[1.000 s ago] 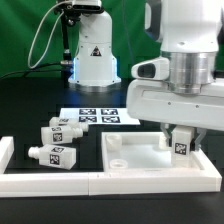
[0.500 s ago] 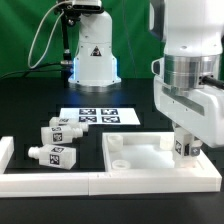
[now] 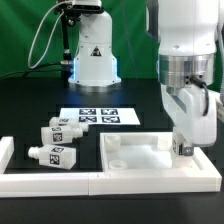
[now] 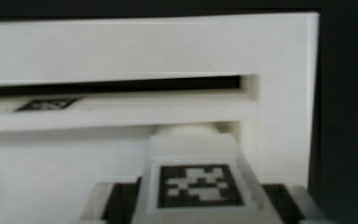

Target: Assemble one leg

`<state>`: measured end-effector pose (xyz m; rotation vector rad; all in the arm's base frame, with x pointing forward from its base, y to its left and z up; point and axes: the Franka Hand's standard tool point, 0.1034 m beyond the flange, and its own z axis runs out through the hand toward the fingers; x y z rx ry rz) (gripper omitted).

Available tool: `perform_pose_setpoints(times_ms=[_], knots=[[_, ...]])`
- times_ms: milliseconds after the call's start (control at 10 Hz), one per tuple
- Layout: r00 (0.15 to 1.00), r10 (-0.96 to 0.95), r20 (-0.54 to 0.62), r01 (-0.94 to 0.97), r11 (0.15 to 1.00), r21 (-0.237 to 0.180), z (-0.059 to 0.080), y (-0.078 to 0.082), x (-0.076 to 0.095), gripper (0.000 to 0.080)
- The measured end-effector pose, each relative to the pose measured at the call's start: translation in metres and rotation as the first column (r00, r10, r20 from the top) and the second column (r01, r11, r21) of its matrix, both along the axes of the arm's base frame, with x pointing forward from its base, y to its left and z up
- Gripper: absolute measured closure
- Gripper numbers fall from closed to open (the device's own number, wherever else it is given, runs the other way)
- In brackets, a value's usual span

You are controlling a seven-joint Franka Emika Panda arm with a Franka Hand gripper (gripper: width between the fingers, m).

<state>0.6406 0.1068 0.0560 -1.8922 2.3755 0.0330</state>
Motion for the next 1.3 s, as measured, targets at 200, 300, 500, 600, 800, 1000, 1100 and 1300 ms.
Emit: perform_pose_setpoints(times_ms=[200,300,500,600,800,1000,1100,1300], knots=[[0.979,-0.203,0.0,0.203,0.979,0.01,0.0,0.006,0.001,0.0534],[0.979,-0.202,0.004,0.202,0.979,0.004,0.0,0.007,0.001,0.0534],[0.982,-0.189,0.01,0.189,0.982,-0.003,0.0,0.007,0.001,0.0534],[0.984,-0.176,0.011,0.176,0.984,-0.005,0.0,0.007,0.001,0.0534],[0.989,-0.144,0.016,0.144,0.99,-0.007,0.001,0.009,0.001,0.0376],[0.995,-0.079,0.053,0.078,0.997,0.016,0.034,0.02,0.005,0.0243],[0.995,-0.068,0.074,0.066,0.997,0.032,0.054,0.023,0.006,0.0167],[0.994,-0.063,0.091,0.058,0.997,0.052,0.077,0.026,0.009,0.0155]])
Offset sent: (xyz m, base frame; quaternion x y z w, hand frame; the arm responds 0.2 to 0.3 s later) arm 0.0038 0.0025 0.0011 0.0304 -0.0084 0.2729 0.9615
